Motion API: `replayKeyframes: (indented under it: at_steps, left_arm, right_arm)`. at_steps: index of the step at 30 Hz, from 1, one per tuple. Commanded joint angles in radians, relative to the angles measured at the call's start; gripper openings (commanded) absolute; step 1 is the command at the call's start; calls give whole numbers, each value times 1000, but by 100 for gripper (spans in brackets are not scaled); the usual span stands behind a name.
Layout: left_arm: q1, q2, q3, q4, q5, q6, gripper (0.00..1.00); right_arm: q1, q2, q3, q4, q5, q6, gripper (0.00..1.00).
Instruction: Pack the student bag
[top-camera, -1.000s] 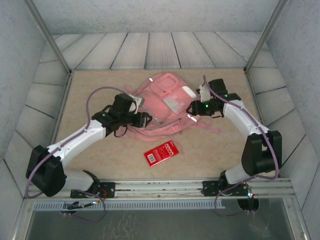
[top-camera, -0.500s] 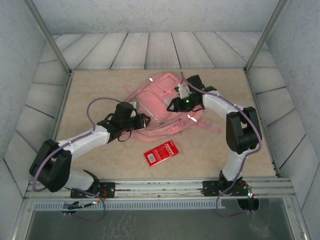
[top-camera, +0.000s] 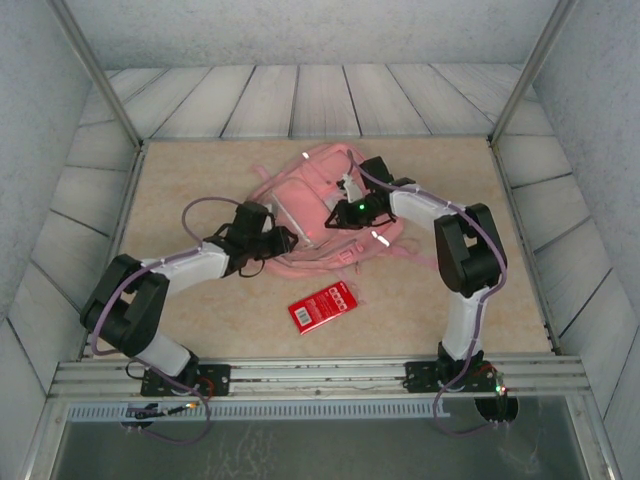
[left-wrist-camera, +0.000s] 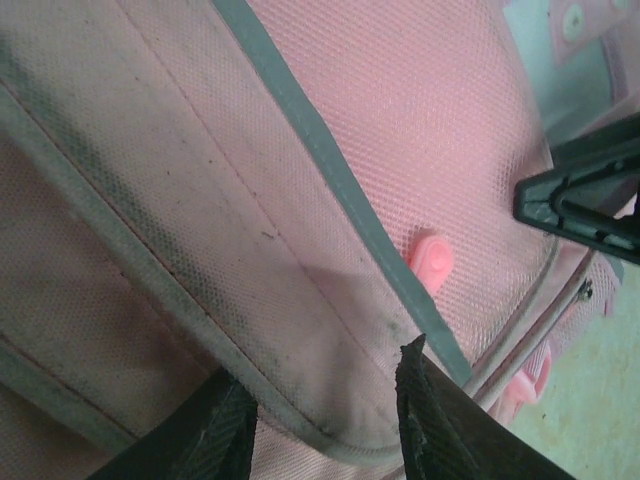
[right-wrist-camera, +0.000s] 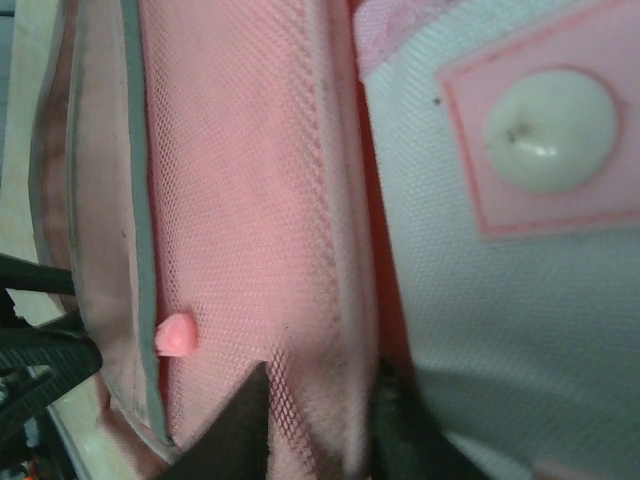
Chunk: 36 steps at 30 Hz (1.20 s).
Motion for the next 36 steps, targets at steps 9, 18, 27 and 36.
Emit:
replayKeyframes:
  at_steps: [9,18,27,36]
  left_arm:
    - [8,-125,26,-115,-9,70,54]
    - [8,-223,28,-158,59,69,56]
    - [6,-190,36,-114,135,65,54]
    - [-95,-108,168,-170,102,111,52]
  right_arm:
    - [17,-200,-156,243,55,140,0]
    - [17,-431,-310,385,281,279,0]
    - [18,-582,-418,391,484,415,0]
    - [20,-563,-441,421,473,549,0]
